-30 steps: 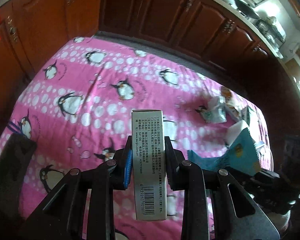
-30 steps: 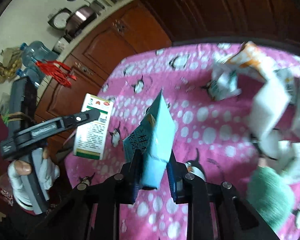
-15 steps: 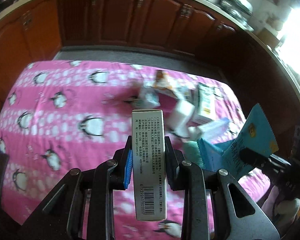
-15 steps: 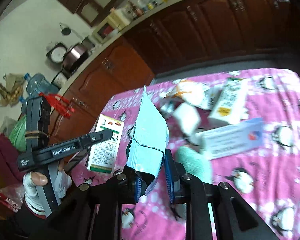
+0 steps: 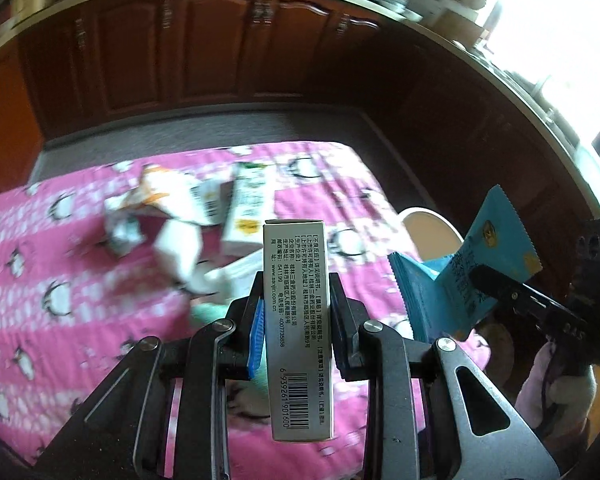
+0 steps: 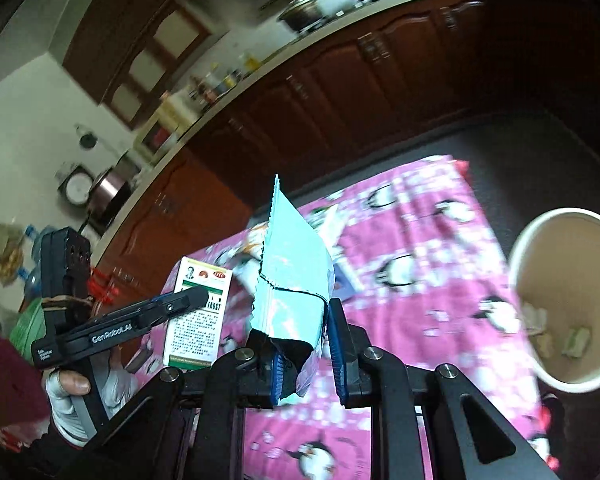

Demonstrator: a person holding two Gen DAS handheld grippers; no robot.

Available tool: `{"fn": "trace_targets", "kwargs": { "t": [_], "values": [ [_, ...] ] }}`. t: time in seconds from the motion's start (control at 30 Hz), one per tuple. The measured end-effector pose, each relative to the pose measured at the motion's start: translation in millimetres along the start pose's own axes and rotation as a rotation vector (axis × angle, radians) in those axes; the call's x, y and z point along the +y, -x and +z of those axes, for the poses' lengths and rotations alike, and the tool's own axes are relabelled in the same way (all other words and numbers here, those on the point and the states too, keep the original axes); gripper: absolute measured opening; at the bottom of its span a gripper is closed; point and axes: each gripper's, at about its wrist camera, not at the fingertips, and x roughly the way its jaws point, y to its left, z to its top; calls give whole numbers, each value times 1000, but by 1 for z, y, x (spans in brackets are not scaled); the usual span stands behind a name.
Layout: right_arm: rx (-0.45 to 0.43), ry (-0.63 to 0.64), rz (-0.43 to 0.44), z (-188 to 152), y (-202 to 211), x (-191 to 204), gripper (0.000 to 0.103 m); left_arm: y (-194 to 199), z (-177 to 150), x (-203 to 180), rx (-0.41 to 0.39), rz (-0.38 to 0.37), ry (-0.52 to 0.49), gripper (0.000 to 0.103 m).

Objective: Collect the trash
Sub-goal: 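Carry the white box and blue snack bag over the white bin with both tools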

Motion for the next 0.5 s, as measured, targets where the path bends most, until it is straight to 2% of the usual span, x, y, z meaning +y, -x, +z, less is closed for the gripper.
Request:
{"fn": "trace_targets", "kwargs": {
  "t": [0.2,0.5],
  "values": [
    [-60,-59,-82,7,36,-42,18,-22,14,-50,20,-55,-73,25],
    [-112,-151,-263,9,73,-112,18,-70,32,-119,66,-139,-143,25]
  ]
}}
